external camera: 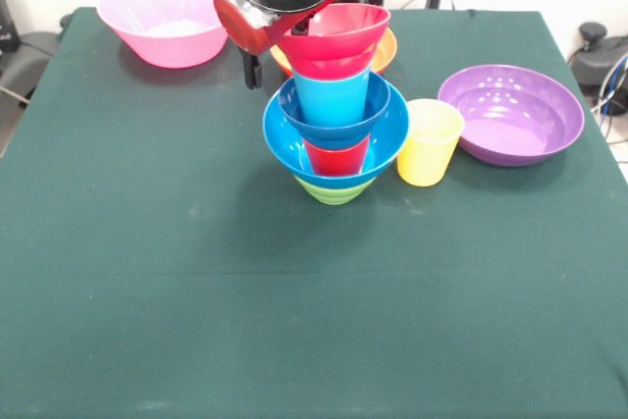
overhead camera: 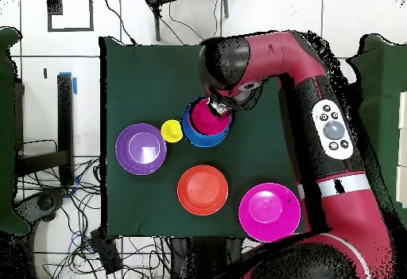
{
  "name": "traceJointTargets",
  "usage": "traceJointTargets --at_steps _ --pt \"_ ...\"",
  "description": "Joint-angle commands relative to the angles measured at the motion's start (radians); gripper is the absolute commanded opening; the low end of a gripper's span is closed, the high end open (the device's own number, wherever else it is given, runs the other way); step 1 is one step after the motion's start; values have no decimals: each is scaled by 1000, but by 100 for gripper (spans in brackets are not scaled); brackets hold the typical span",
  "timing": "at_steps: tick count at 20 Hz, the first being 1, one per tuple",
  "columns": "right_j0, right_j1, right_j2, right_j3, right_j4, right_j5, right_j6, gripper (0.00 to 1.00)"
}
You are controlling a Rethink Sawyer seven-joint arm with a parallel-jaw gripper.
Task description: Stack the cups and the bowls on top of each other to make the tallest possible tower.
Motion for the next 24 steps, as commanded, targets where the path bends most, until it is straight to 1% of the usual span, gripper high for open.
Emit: traceJointTargets --at_steps 1,7,11,14,21,24 --pt "31 2 -50 61 -62 21 -261 100" --pt "38 -10 -40 61 -37 54 -253 100" --pt "29 -19 -35 74 -26 50 -252 100" --pt "28 -22 -31 74 -13 68 -254 100" --pt "23 -42 -35 92 -6 72 -254 100" --pt "26 -39 -39 87 -12 72 -255 100"
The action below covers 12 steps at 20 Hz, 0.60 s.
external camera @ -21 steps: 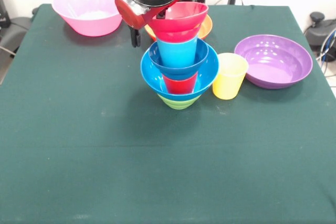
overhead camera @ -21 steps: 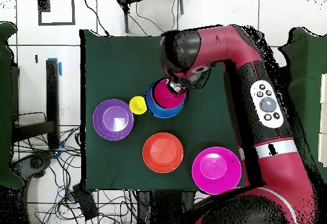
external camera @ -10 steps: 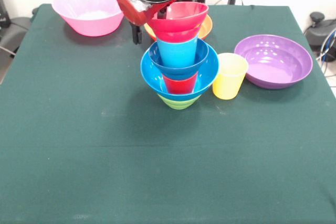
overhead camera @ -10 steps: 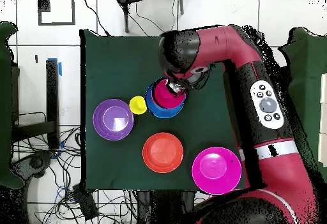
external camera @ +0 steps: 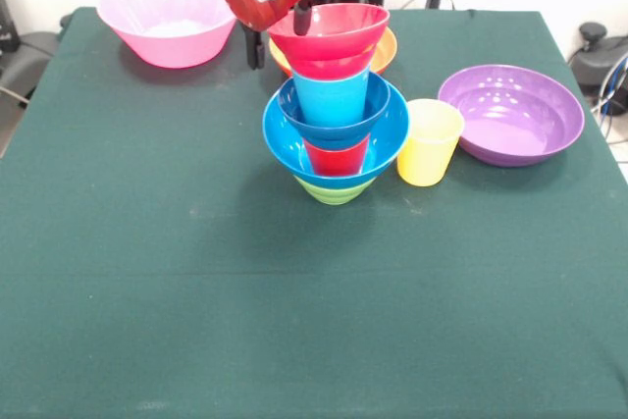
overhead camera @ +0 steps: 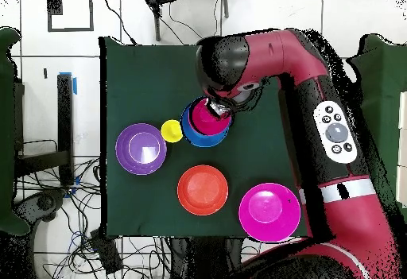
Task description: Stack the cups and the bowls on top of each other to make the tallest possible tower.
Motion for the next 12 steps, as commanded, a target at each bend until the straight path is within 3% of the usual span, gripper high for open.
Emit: traceJointTargets --at_steps 1,12 --pt "26 7 -39 57 -32 74 -256 100" --pt "27 -28 -47 67 -55 79 -267 100"
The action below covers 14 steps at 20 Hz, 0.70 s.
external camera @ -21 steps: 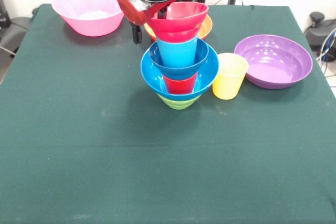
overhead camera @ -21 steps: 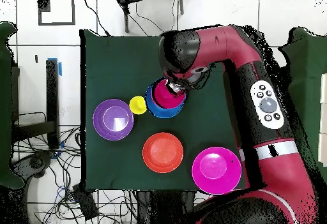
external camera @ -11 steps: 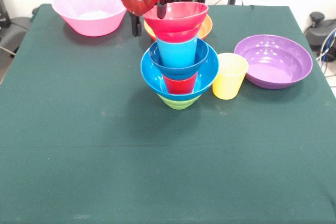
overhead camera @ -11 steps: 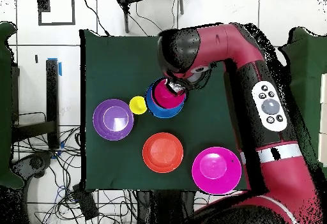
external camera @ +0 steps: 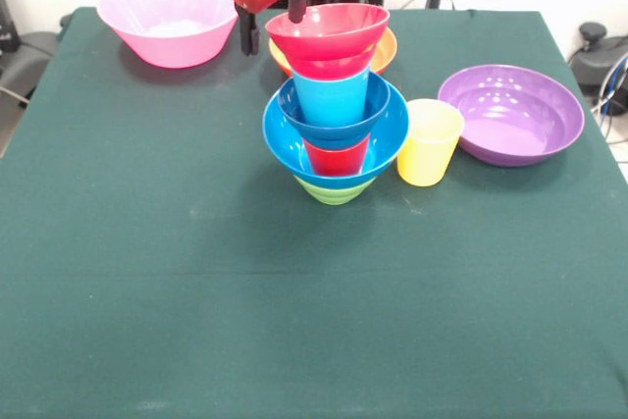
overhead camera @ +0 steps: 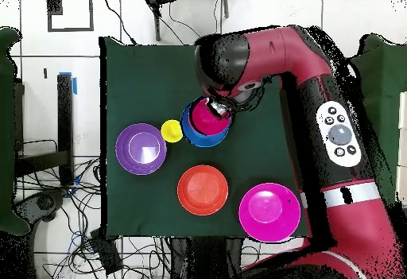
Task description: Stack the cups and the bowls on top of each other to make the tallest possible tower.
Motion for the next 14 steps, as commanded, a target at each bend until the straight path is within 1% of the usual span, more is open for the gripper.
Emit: traceJointTargets --at_steps 1,6,14 --pt "26 3 -48 60 -57 73 -269 100" --pt "18 -18 -51 56 -79 81 -307 100" --pt "-11 -39 -37 41 -91 102 -384 100"
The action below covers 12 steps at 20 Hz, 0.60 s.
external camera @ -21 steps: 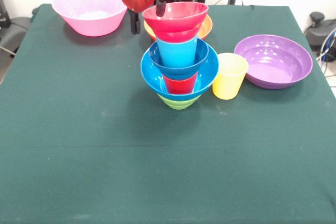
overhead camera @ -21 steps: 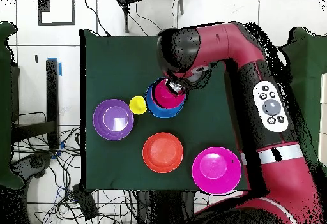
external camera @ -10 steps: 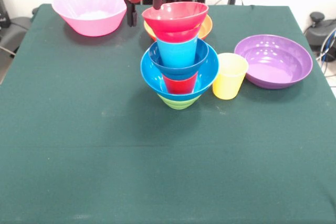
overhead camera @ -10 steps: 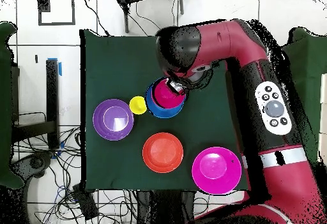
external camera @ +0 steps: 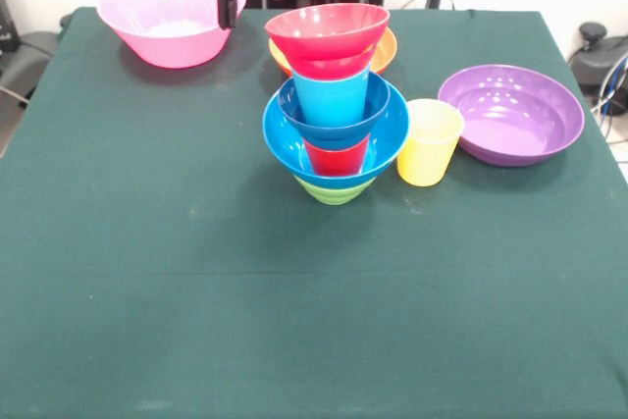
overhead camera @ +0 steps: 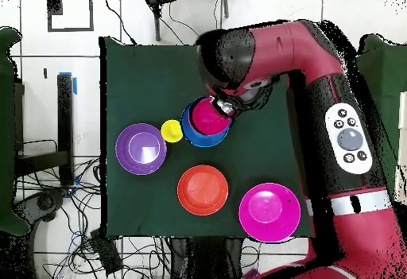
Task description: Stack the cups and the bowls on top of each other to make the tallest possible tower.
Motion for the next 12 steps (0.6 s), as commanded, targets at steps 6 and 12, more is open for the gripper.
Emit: traceJointTargets --at_steps 6,12 --pt "-22 58 -28 1 -99 52 -430 100" --pt "-31 152 -36 -92 -151 28 -499 100"
